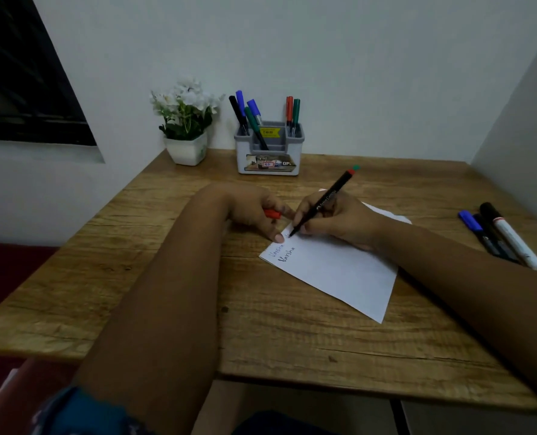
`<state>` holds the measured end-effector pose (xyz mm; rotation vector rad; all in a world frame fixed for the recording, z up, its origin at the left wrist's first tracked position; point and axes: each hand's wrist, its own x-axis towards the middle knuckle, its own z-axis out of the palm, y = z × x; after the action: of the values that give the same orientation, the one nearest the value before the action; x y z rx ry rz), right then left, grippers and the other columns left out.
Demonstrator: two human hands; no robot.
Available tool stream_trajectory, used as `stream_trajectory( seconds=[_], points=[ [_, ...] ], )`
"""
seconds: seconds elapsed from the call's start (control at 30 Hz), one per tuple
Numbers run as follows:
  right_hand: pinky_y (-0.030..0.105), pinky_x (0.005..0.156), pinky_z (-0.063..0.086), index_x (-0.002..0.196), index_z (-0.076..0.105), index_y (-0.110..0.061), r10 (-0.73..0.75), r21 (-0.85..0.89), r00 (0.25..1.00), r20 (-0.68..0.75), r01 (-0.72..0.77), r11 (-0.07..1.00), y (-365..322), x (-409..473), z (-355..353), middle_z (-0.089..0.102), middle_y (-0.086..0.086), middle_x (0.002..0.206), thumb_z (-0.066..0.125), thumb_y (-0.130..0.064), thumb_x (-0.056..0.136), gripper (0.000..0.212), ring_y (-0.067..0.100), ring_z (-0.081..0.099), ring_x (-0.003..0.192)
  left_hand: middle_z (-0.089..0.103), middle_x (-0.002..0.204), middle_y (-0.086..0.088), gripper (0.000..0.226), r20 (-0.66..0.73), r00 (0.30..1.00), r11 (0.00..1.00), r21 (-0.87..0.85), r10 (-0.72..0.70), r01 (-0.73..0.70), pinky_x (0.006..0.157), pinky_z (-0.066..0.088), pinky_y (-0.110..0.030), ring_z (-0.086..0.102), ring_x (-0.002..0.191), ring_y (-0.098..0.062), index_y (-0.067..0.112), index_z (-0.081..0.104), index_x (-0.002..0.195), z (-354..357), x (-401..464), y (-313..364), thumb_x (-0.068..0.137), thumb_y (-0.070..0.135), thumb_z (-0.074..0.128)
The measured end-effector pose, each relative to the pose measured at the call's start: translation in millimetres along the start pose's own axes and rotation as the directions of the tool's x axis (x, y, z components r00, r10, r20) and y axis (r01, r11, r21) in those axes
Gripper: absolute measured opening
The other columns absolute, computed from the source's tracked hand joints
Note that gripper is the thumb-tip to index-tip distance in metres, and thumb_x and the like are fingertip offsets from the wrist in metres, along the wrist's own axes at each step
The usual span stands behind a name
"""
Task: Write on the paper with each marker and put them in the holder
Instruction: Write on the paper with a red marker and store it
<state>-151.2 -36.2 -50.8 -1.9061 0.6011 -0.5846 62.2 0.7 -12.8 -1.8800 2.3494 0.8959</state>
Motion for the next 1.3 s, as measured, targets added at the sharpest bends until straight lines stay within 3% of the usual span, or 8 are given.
stream_trajectory(
  seconds=[0.17,0.27,0.37,0.6,0.87,1.0,1.17,1.3],
  points=[
    [0.036,0.066,0.047,0.082,0.077,-0.015,-0.101,-0.126,0.99,-0.1,0.088,0.988,2.5,-5.8,0.2,0.07,0.013,0.072,0.063,0.001,0.088,0.022,0.02,0.06,0.064,0.051,0.064,0.036,0.058,0.01,1.0,1.0,-0.021,0.01,-0.01,0.066,0.033,-0.025,0.046,0.075,-0.002,0.056,0.05,0.127,-1.6,0.1,-1.6,0.075,0.045,0.076],
    [0.051,0.069,0.05,0.082,0.077,-0.015,-0.116,-0.214,0.991,-0.07,0.099,0.972,1.2,-6.4,1.3,0.073,0.016,0.078,0.065,0.0,0.087,0.02,0.038,0.063,0.072,0.056,0.083,0.029,0.058,0.007,1.0,0.999,-0.032,0.012,-0.011,0.067,0.033,-0.026,0.045,0.076,-0.002,0.057,0.05,0.126,-1.2,-0.5,-1.6,0.075,0.044,0.076],
    [0.048,0.071,0.051,0.085,0.076,-0.011,-0.106,-0.268,0.993,-0.049,0.089,0.959,-1.2,-9.2,2.7,0.073,0.013,0.079,0.066,-0.001,0.087,0.015,0.032,0.064,0.073,0.046,0.108,0.024,0.059,0.013,1.0,0.999,-0.044,0.013,-0.012,0.071,0.036,-0.027,0.044,0.072,-0.004,0.056,0.051,0.126,-1.2,-0.3,-0.1,0.074,0.043,0.076],
    [0.056,0.081,0.051,0.084,0.076,-0.011,-0.084,-0.35,0.996,-0.014,0.074,0.934,-7.1,-9.2,2.9,0.072,0.017,0.085,0.067,-0.004,0.086,0.011,0.038,0.065,0.087,0.045,0.107,0.025,0.059,0.018,1.0,0.998,-0.062,0.02,-0.019,0.07,0.035,-0.024,0.044,0.07,-0.003,0.057,0.052,0.123,-1.6,0.1,-1.5,0.072,0.044,0.078],
    [0.046,0.08,0.051,0.085,0.075,-0.008,-0.062,-0.339,0.998,-0.008,0.055,0.939,-7.8,-8.2,2.8,0.072,0.015,0.085,0.067,-0.005,0.086,0.008,0.031,0.066,0.086,0.043,0.101,0.034,0.059,0.016,1.0,0.998,-0.056,0.016,-0.015,0.07,0.035,-0.023,0.047,0.072,-0.001,0.057,0.052,0.123,-1.8,-0.9,-0.9,0.072,0.044,0.078],
    [0.029,0.076,0.052,0.086,0.076,-0.017,-0.062,-0.296,0.998,-0.026,0.052,0.954,-7.6,-9.6,3.9,0.075,0.003,0.085,0.068,-0.006,0.088,0.013,0.01,0.067,0.08,0.043,0.108,0.028,0.06,0.022,1.0,0.999,-0.045,0.004,-0.003,0.069,0.036,-0.027,0.046,0.075,-0.002,0.057,0.051,0.125,-2.1,-1.6,0.6,0.072,0.045,0.078],
    [0.047,0.082,0.052,0.084,0.075,-0.01,-0.055,-0.323,0.998,-0.02,0.046,0.945,-6.5,-6.9,2.4,0.073,0.012,0.085,0.067,-0.005,0.087,0.011,0.03,0.066,0.086,0.042,0.113,0.024,0.061,0.023,1.0,0.999,-0.052,-0.01,0.011,0.074,0.036,-0.031,0.043,0.074,-0.005,0.057,0.051,0.125,-2.1,-1.9,0.6,0.072,0.045,0.078],
    [0.024,0.071,0.05,0.086,0.077,-0.018,-0.054,-0.315,0.997,-0.053,0.034,0.949,-7.0,-7.9,2.9,0.073,-0.006,0.078,0.068,-0.01,0.089,0.012,0.004,0.064,0.076,0.045,0.111,0.021,0.061,0.032,0.999,0.999,-0.049,-0.001,0.002,0.071,0.036,-0.029,0.048,0.077,-0.007,0.054,0.051,0.127,-2.0,-2.7,1.8,0.073,0.044,0.077]
  ],
)
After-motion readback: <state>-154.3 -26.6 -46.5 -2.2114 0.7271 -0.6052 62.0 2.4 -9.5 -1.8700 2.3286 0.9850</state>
